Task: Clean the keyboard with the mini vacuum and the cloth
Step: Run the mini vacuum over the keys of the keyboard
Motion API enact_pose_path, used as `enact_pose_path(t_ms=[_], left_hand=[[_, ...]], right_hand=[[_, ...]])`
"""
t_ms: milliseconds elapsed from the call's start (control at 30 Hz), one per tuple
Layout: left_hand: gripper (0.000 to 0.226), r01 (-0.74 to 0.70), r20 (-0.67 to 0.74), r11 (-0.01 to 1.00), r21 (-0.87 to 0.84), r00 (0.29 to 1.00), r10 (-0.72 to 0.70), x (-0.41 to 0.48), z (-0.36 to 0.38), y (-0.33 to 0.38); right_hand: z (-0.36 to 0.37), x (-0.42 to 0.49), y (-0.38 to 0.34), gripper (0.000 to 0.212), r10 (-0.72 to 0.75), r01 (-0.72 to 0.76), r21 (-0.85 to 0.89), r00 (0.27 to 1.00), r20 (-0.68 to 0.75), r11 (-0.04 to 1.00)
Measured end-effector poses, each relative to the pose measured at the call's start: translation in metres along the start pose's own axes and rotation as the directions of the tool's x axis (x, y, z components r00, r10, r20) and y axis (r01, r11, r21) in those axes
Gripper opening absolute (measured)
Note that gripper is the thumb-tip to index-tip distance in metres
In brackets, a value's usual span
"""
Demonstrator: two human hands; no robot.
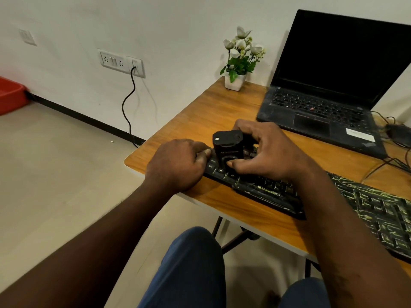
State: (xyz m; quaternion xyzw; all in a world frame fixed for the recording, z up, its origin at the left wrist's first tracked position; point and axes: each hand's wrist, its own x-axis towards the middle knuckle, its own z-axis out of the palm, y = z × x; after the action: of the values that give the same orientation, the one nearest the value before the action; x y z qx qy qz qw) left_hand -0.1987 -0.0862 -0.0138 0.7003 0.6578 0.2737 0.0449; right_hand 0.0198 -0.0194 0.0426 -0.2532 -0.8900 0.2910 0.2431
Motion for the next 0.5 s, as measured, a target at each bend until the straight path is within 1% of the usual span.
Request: enact_pose_path(t_ms=[67,167,233,300,367,400,467,500], left_hand=[[0.031,0.001,0.005,1.0,-0.005,1.0,-0.001,0.0,0.001,-0.001],[0.036,0.01,-0.009,1.0,0.0,1.0,-0.01,0.0,0.0,0.0],[0.03,0.001,-0.019,1.0,-0.009,1.0,-0.001,-0.001,-0.001,0.0],[0.029,-0.011,-0.011,1.0,-0.003,1.0,0.011,-0.001,0.001,-0.002],[0.032,-0.02,-0.004,1.0,0.0,1.0,0.02,0.0,0.003,-0.004],[0.031,-0.02,-0.01,1.0,-0.001,1.0,0.02,0.0,0.004,-0.005],[0.026,-0.015,-0.023,1.0,0.004,1.0,0.015,0.001,0.005,-0.005],[0.026,-0.011,-0.028,1.0,0.009,1.0,0.012,0.001,0.005,-0.005]], right_hand=[[-0.005,-0.002,0.001,0.029,0.003,-0.003,0.011,1.0,0.016,1.0],[0.008,0.003,-0.003,0.029,-0.08,0.08,-0.011,0.997,-0.007,0.997],[0.015,0.005,-0.004,0.028,-0.101,0.101,-0.008,0.995,-0.015,0.995],[0.003,0.001,-0.001,0.029,-0.031,0.031,0.017,1.0,0.007,0.999],[-0.016,-0.008,0.006,0.031,0.068,-0.074,0.083,0.995,0.066,0.994],[-0.026,-0.012,0.009,0.032,0.095,-0.104,0.111,0.992,0.087,0.988],[-0.04,-0.019,0.016,0.035,0.115,-0.123,0.12,0.991,0.07,0.985],[-0.043,-0.021,0.018,0.033,0.121,-0.124,0.108,0.992,0.037,0.986]])
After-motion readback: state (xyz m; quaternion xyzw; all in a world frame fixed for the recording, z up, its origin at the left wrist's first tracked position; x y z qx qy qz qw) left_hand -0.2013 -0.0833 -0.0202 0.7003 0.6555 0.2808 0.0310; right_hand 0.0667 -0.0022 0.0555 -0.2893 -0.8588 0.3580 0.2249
